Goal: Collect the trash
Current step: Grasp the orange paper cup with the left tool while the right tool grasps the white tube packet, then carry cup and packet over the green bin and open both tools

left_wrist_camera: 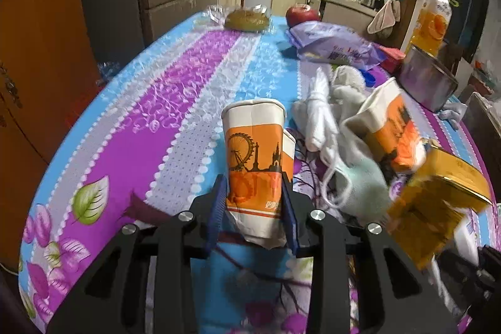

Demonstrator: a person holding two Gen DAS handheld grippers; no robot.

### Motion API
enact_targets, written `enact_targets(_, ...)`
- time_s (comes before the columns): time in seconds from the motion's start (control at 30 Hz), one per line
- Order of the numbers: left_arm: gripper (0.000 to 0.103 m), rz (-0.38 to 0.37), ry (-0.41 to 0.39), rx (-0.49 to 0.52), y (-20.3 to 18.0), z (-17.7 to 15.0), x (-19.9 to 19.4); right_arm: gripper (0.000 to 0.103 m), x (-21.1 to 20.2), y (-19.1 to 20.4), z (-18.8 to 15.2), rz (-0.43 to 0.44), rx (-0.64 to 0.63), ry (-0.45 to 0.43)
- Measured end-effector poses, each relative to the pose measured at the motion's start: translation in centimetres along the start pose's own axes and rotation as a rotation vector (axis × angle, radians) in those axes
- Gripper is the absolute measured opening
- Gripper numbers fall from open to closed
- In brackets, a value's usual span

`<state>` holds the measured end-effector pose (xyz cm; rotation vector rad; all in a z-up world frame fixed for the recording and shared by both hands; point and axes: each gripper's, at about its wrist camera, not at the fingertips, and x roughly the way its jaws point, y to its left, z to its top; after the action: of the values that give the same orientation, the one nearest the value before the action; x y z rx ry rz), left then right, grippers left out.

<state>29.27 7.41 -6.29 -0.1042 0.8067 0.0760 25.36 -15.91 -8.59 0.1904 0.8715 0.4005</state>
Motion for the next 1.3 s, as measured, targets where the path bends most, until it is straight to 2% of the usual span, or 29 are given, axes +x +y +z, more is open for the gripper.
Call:
enact_targets(0.3,0.032,-0.019,-0.138,0.021,-1.5,-1.1,-5.9,0.03,-3.8,1.2,-0.9,-0.074,-0.099,-0.12)
enact_targets(0.7,0.032,-0.091,-0.247,0.069,-4.9,-3.0,-11.2,0.03,-8.7,4.1,-1.0,-0.232,-0.236,-0.325)
enact_targets(1.0,0.032,-0.11,-0.318,0.107,-7.4,-3.3,-14.0,0.03,-13.0,4.8,-1.3,-0.291,-0.237,-0.42)
enact_targets(1.3,0.032,-0.153,-0.355,0.132,-9.9,-3.2,-15.7,0.03,-16.7,2.9,-2.0,-0.332,-0.191,-0.461)
